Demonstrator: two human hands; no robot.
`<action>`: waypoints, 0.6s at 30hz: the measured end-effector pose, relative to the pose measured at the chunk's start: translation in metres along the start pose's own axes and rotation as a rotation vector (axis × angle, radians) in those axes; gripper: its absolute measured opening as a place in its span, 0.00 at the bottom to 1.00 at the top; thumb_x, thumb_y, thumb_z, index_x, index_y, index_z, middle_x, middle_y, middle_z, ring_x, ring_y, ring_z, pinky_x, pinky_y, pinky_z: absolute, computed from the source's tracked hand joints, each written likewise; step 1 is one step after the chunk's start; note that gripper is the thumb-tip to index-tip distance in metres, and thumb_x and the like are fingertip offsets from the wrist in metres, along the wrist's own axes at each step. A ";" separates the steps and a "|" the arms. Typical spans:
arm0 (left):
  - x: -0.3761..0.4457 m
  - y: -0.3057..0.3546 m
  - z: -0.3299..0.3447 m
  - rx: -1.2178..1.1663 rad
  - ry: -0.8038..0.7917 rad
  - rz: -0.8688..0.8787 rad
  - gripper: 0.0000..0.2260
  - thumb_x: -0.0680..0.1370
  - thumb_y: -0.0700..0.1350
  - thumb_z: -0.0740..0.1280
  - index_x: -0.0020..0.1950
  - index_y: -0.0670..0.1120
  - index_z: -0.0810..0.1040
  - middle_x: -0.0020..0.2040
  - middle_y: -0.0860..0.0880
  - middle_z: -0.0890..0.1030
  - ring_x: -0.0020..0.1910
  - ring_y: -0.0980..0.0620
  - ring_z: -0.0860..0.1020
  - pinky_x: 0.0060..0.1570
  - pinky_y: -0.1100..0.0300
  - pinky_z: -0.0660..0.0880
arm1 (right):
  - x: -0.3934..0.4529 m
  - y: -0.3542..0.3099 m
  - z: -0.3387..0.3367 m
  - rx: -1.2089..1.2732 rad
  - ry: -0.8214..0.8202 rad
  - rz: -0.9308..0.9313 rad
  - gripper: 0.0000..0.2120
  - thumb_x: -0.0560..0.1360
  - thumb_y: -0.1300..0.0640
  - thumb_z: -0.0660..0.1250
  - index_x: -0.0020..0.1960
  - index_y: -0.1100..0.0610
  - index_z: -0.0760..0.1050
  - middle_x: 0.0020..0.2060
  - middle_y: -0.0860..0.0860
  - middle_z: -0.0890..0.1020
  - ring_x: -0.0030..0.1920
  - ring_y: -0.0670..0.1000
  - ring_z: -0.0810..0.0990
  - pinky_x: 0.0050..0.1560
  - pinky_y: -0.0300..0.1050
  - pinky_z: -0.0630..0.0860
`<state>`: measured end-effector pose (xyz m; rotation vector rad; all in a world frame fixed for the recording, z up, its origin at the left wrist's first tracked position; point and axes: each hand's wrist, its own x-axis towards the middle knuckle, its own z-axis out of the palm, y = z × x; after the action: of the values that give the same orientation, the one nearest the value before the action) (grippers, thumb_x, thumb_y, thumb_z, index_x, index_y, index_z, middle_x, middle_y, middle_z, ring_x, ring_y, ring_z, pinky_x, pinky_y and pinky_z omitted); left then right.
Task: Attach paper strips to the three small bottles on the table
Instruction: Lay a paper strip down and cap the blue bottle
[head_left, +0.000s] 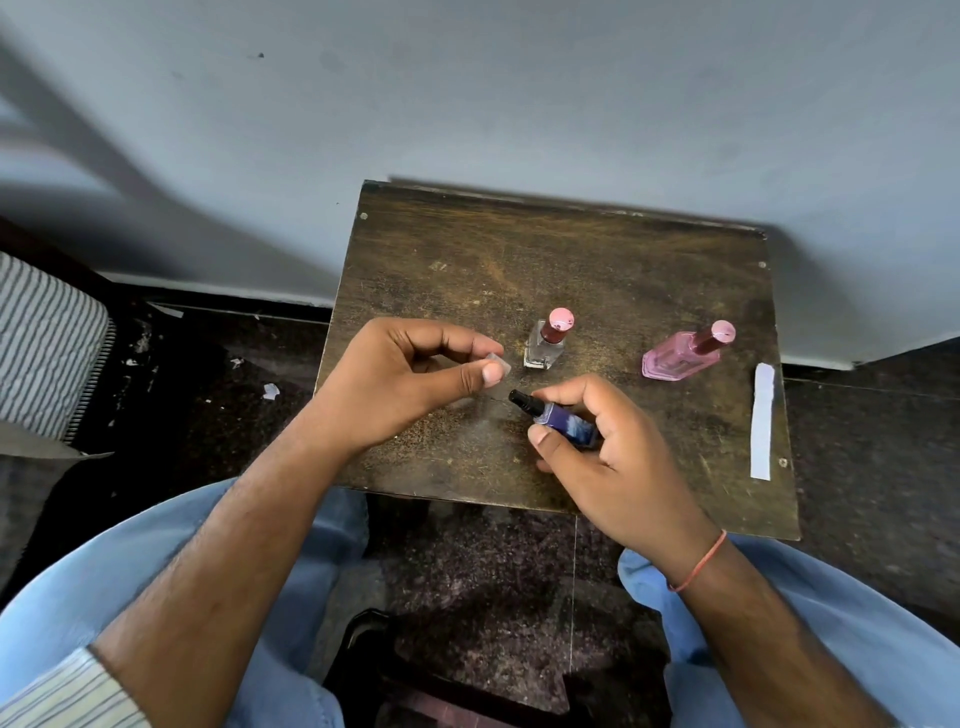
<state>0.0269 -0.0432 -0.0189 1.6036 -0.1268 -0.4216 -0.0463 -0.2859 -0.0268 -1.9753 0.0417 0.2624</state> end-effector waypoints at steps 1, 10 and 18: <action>-0.001 0.001 0.000 -0.001 -0.023 0.004 0.09 0.74 0.48 0.82 0.54 0.53 0.92 0.51 0.48 0.92 0.47 0.44 0.88 0.53 0.58 0.87 | 0.000 -0.001 0.000 -0.006 0.016 -0.013 0.10 0.78 0.49 0.74 0.59 0.44 0.80 0.54 0.35 0.83 0.51 0.49 0.88 0.54 0.60 0.86; -0.003 0.002 -0.002 0.066 -0.089 0.025 0.10 0.73 0.53 0.82 0.54 0.59 0.92 0.50 0.51 0.92 0.52 0.28 0.86 0.57 0.40 0.84 | 0.000 -0.002 -0.001 -0.086 0.110 -0.112 0.12 0.77 0.51 0.77 0.60 0.49 0.85 0.51 0.38 0.84 0.52 0.45 0.86 0.49 0.45 0.85; -0.006 0.003 -0.006 0.127 -0.137 0.051 0.11 0.73 0.51 0.82 0.55 0.58 0.91 0.52 0.54 0.92 0.50 0.57 0.89 0.52 0.65 0.84 | 0.003 -0.003 0.002 -0.135 0.102 -0.204 0.14 0.77 0.53 0.79 0.63 0.52 0.87 0.51 0.43 0.86 0.53 0.47 0.86 0.50 0.48 0.84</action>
<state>0.0242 -0.0360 -0.0149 1.6922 -0.3030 -0.4924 -0.0435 -0.2828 -0.0252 -2.1073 -0.1140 0.0315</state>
